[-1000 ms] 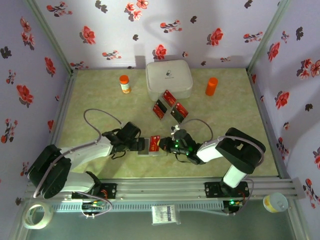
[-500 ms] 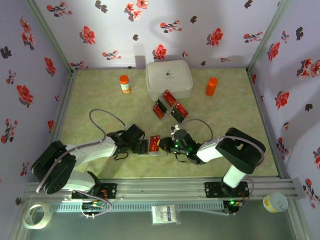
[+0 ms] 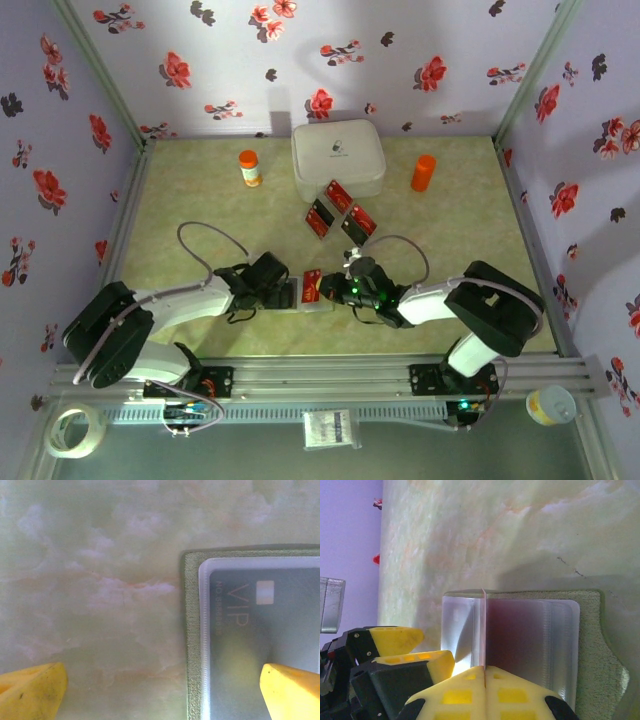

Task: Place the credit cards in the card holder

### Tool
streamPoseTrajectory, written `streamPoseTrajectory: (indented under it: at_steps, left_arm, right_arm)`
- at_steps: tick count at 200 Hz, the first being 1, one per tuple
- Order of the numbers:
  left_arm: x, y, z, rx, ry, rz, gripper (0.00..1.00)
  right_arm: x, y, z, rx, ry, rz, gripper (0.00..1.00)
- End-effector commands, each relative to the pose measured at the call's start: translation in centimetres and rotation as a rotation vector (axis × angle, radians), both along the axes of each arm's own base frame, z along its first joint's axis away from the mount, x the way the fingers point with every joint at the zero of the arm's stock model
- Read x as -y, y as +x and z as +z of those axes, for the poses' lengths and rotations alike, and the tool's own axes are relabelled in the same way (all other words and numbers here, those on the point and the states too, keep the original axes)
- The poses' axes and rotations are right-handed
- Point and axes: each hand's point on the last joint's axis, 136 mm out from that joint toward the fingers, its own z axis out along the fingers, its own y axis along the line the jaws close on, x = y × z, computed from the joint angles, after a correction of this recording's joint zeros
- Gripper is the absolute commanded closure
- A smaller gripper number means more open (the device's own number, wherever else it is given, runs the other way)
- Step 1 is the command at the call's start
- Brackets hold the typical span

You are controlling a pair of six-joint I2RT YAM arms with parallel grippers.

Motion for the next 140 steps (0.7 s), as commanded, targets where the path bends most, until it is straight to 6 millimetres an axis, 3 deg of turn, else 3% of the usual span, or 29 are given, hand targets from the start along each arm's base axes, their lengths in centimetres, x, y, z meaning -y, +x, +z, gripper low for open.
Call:
streamPoseTrajectory:
  at_steps: [1,140]
  left_arm:
    - [-1.7,-1.5,-1.3,-0.051,0.054,0.024,0.01]
    - [-1.4,-1.5,-1.4,-0.046,0.046,0.021,0.01]
  right_arm:
    - [-0.5,0.8,0.9,0.037,0.007,0.0,1.0]
    - [-1.2,0.7,-0.4,-0.001,0.036,0.009,1.0]
